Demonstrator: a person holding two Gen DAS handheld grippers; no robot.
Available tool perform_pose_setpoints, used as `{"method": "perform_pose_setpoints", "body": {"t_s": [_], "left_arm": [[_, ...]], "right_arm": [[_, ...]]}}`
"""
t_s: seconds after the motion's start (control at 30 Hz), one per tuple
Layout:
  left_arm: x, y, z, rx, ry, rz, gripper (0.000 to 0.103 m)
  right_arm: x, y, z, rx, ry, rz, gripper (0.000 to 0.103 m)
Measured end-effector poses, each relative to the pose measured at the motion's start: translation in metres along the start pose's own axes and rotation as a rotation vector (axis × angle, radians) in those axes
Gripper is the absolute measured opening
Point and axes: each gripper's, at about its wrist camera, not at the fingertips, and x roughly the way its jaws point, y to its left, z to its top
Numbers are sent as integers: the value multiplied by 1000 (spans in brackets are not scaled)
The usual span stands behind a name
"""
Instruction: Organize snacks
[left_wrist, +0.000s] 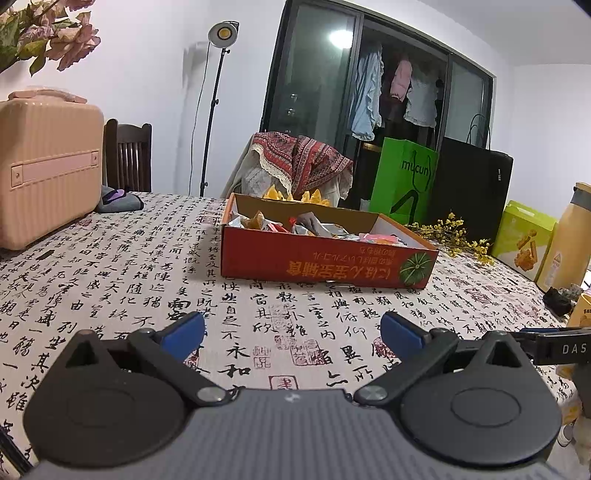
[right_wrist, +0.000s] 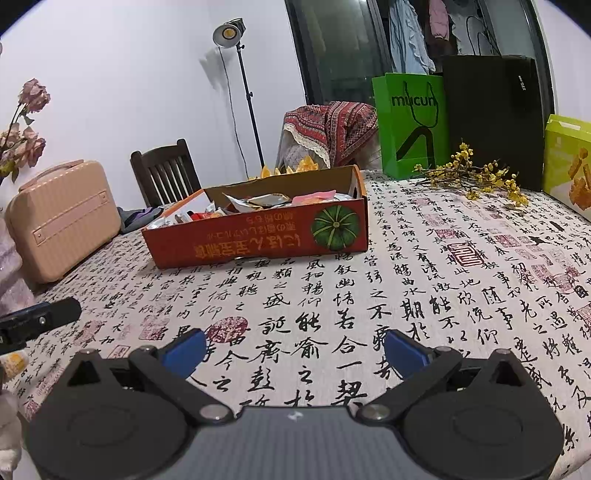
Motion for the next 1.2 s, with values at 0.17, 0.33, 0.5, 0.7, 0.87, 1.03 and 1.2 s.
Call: {"method": "perform_pose_setpoints", "body": {"t_s": [0.17, 0.33, 0.5, 0.7, 0.87, 1.03, 1.2], "left_arm": [[1, -1, 0, 0, 5, 0, 103], [2, -1, 0, 1, 10, 1, 103], [3, -2, -1, 2, 12, 1, 103], [3, -2, -1, 3, 12, 0, 103], [3, -3, -2, 3, 14, 0, 103], [3, -3, -3, 3, 13, -2, 103], [2, -5, -4, 6, 14, -8, 103]], "right_arm": [[2, 0, 0, -3, 7, 3, 103], [3, 1, 0, -2, 8, 2, 103], [4, 0, -1, -2, 10, 2, 103], [5, 0, -1, -2, 11, 2, 103], [5, 0, -1, -2, 11, 1, 103], [5, 0, -1, -2, 12, 1, 103], [5, -1, -2, -3, 12, 1, 103]]}}
